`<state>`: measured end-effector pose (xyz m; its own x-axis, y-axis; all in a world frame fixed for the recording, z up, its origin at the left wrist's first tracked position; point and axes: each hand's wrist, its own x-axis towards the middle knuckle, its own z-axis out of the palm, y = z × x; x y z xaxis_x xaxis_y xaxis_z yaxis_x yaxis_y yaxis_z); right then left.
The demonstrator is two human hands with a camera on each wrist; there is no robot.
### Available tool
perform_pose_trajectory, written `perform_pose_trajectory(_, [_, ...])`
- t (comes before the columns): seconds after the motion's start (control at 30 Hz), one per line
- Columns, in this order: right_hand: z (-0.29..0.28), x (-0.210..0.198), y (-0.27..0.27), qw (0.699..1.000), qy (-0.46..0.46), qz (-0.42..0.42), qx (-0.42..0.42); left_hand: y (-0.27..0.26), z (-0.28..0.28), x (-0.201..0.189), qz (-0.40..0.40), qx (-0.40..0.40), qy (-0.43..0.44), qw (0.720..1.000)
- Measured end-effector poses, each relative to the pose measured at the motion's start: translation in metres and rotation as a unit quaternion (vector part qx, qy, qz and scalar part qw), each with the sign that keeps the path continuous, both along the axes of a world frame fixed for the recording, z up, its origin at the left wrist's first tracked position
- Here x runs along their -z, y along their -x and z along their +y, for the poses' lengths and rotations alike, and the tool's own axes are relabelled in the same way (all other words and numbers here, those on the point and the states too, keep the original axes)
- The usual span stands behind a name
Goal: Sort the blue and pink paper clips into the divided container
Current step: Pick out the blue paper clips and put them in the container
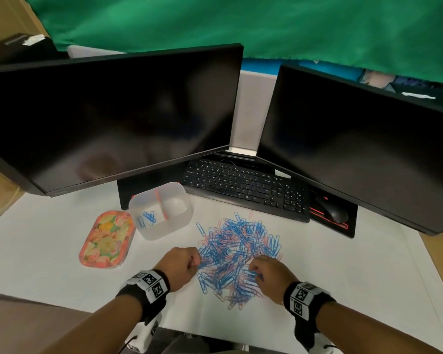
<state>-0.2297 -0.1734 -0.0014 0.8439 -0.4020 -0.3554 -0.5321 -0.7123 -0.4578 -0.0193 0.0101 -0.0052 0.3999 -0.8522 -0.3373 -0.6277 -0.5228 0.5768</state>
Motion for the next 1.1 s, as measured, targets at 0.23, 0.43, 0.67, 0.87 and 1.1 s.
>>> perform_pose_trajectory(0.23, [-0.006, 0.003, -0.001, 1.0, -0.016, 0.003, 0.005, -0.008, 0.01, 0.004, 0.065, -0.044, -0.006, 0.997])
perform_pose_trajectory(0.43, [-0.009, -0.003, -0.007, 0.996, -0.074, -0.029, 0.031, -0.013, 0.011, 0.004, 0.063, -0.06, -0.007, 0.996])
perform_pose_trajectory(0.67, [-0.014, -0.009, -0.02, 0.934, -0.295, -0.039, 0.198, -0.01, 0.01, -0.005, 0.203, -0.134, 0.021, 0.97])
perform_pose_trajectory(0.87, [-0.009, -0.017, -0.028, 0.909, -0.367, -0.053, 0.191, -0.005, 0.001, -0.011, 0.322, -0.208, 0.088, 0.919])
perform_pose_trajectory(1.1, [-0.01, -0.015, -0.02, 0.897, -0.392, -0.039, 0.199, -0.008, -0.004, -0.021, 0.489, -0.307, 0.149, 0.803])
